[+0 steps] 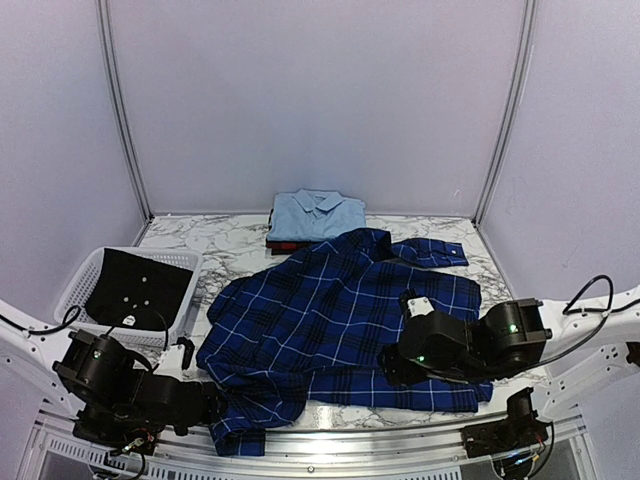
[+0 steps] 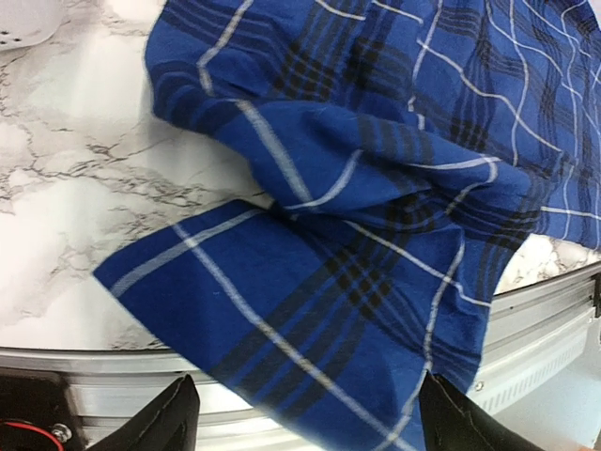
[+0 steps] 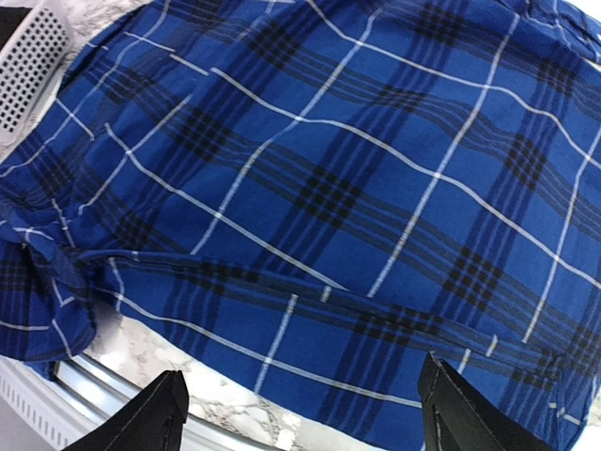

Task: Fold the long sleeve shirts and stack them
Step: Smooth out the flattened shirt at the center of the board.

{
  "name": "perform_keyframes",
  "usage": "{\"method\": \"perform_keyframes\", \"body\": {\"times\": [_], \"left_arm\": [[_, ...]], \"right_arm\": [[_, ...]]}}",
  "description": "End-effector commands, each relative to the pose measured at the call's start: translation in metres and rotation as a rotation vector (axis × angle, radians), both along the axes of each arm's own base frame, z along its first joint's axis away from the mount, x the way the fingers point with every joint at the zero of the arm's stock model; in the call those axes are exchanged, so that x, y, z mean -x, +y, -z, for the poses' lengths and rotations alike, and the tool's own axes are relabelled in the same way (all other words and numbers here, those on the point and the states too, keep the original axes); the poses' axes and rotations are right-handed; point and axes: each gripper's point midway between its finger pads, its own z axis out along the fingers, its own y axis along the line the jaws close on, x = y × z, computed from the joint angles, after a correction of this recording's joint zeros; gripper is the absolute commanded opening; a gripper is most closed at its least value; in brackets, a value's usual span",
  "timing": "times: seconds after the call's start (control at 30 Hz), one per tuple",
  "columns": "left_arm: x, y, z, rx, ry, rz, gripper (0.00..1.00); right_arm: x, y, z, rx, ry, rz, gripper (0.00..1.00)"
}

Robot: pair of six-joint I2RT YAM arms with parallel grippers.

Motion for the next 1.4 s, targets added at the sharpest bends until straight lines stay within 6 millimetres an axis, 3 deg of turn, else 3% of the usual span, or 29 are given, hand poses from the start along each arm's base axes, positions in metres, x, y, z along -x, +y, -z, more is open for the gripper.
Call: {"method": "perform_keyframes", "body": {"times": [0.0, 0.23, 0.4, 0.63, 0.73, 0.8, 0.93, 1.07, 1.17, 1.37], "left_arm": [[0.0, -0.015, -0.002, 0.007, -0.018, 0.012, 0.82], [0.013, -0.015, 0.015, -0.041, 0.05, 0.055, 0.55], [0.012, -0.015, 0.007, -0.037, 0.037, 0.072, 0.0], [-0.021, 0.013, -0.082, -0.009, -0.171, 0.062, 0.0], [-0.029, 0.02, -0.107, 0.021, -0.244, 0.097, 0.0], [-0.03, 0.022, -0.112, 0.024, -0.263, 0.134, 0.0], [-0.02, 0.022, -0.102, -0.011, -0.232, 0.228, 0.0], [-0.01, 0.019, -0.099, -0.018, -0.197, 0.307, 0.0], [-0.004, 0.014, -0.113, 0.027, -0.199, 0.375, 0.0], [0.01, 0.007, -0.137, 0.069, -0.203, 0.539, 0.0]], "right_arm": [[-0.017, -0.028, 0.001, 0.041, -0.019, 0.125, 0.81], [-0.037, -0.036, 0.003, 0.074, -0.021, 0.128, 0.82], [-0.049, -0.043, 0.015, 0.133, -0.002, 0.124, 0.83], [-0.06, -0.052, 0.037, 0.184, 0.041, 0.119, 0.83], [-0.059, -0.061, 0.049, 0.206, 0.069, 0.13, 0.83], [-0.054, -0.068, 0.057, 0.216, 0.095, 0.143, 0.83], [-0.041, -0.078, 0.067, 0.197, 0.142, 0.155, 0.83], [-0.028, -0.068, 0.063, 0.115, 0.17, 0.099, 0.8], [-0.02, -0.06, 0.051, 0.113, 0.133, 0.066, 0.8], [-0.033, -0.09, 0.046, 0.185, 0.089, 0.186, 0.83]]}}
